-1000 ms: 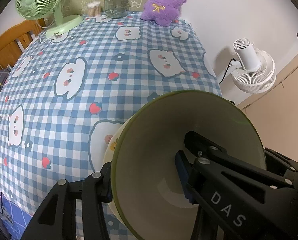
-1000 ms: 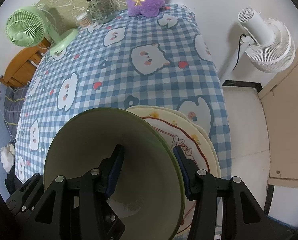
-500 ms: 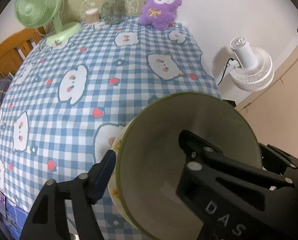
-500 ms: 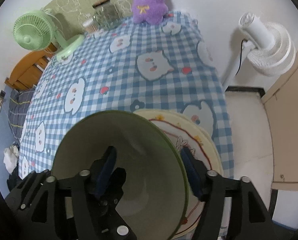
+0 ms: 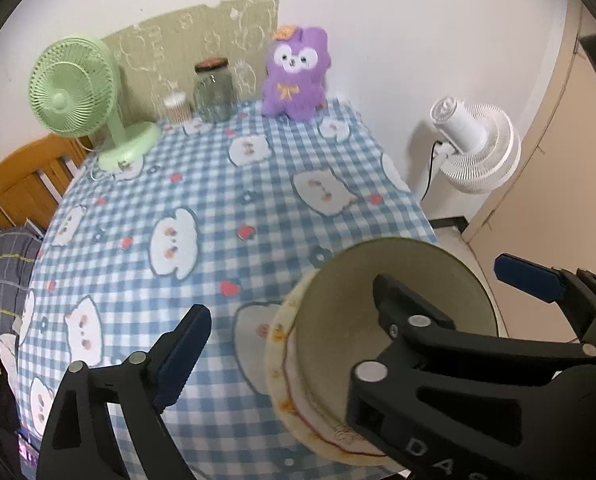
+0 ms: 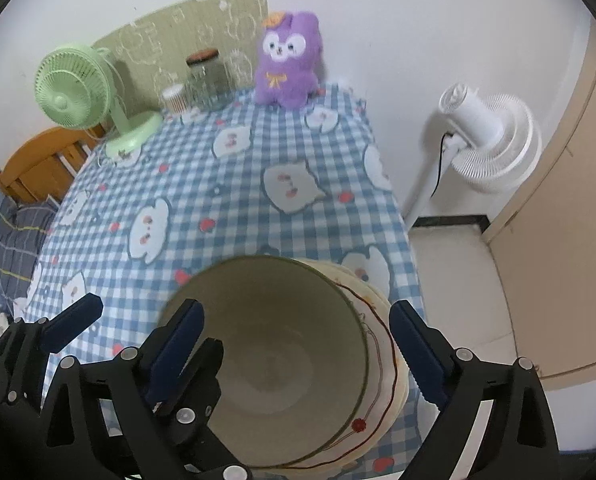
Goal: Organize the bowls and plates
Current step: 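Open both grippers and release the bowl stack on the plates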
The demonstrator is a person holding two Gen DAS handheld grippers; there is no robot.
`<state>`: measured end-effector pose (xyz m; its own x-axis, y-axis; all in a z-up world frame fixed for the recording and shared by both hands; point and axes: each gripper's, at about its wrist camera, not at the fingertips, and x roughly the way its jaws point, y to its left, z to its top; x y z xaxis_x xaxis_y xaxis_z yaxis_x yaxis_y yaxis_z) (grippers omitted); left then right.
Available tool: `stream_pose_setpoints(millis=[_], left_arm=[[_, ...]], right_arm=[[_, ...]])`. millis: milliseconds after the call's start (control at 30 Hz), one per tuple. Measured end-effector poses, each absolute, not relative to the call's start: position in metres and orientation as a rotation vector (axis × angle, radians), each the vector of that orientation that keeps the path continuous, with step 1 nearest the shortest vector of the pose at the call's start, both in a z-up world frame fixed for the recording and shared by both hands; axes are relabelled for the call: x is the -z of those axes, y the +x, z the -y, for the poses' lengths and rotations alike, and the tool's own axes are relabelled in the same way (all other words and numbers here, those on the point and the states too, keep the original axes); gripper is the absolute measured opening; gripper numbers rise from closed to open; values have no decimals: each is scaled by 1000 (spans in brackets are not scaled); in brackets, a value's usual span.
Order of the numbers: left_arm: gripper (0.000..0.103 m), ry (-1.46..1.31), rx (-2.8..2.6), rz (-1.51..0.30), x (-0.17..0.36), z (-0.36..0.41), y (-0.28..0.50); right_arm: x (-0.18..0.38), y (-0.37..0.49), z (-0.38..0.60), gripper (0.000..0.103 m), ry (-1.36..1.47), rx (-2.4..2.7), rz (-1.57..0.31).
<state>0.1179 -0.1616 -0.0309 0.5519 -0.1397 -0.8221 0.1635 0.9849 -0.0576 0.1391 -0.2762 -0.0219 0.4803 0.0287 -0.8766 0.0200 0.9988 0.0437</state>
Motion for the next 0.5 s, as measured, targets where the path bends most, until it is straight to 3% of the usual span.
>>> stream_pose_setpoints(millis=[500], left_arm=[[98,51,129,-811,-3,67,74]], right_arm=[[-28,90,219,96,69,68,-916]])
